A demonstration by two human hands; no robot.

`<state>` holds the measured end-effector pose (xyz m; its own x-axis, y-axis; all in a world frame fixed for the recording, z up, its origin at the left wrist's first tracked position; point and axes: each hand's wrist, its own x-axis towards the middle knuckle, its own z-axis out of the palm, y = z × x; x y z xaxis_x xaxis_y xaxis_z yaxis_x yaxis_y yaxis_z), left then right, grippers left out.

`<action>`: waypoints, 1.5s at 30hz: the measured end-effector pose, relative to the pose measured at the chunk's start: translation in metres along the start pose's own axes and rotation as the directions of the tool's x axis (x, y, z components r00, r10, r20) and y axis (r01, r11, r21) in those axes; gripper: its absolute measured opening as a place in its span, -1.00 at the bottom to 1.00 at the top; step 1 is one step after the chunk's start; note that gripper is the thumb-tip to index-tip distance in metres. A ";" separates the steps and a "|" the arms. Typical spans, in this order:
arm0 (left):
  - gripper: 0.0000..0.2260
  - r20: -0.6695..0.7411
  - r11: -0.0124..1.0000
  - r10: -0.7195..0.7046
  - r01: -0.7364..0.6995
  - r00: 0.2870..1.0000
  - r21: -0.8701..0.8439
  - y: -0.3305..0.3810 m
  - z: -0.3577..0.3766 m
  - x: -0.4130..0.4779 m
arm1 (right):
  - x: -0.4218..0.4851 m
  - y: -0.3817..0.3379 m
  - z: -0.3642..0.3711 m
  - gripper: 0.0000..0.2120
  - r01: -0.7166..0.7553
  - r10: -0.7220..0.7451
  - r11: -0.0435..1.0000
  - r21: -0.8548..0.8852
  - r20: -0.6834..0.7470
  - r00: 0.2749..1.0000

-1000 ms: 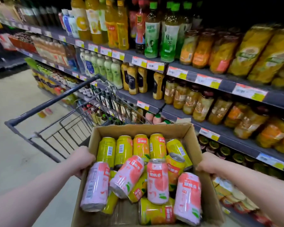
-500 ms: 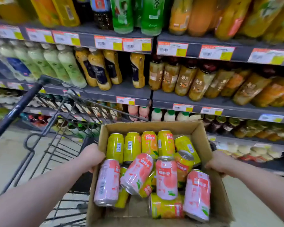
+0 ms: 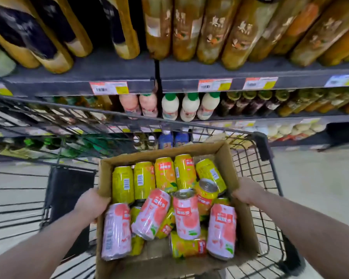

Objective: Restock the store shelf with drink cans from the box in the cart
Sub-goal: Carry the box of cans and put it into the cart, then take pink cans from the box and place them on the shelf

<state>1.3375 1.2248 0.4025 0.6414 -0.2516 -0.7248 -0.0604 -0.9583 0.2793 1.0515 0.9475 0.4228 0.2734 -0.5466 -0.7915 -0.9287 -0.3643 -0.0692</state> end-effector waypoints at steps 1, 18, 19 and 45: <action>-0.80 0.005 1.000 -0.006 0.006 1.000 0.013 -0.004 0.007 0.009 | 0.008 0.000 0.008 -0.74 -0.004 0.004 1.000 0.008 0.015 1.000; -0.81 0.002 0.993 -0.086 0.085 0.996 0.084 -0.045 0.081 0.120 | 0.092 0.000 0.090 -0.86 -0.145 0.142 0.981 0.125 0.039 0.989; -0.81 0.003 0.993 -0.082 0.082 0.997 0.086 -0.046 0.081 0.121 | 0.092 -0.001 0.090 -0.85 -0.152 0.149 0.981 0.123 0.039 0.988; -0.17 0.114 0.981 0.177 -0.185 0.978 0.060 -0.001 0.164 0.035 | 0.016 -0.115 0.202 -0.08 -0.077 0.237 0.728 0.681 -0.144 0.961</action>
<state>1.2344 1.1945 0.2732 0.5290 -0.4313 -0.7309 -0.2239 -0.9016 0.3700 1.1120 1.1329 0.2957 0.0784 -0.7204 -0.6891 -0.8678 0.2909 -0.4028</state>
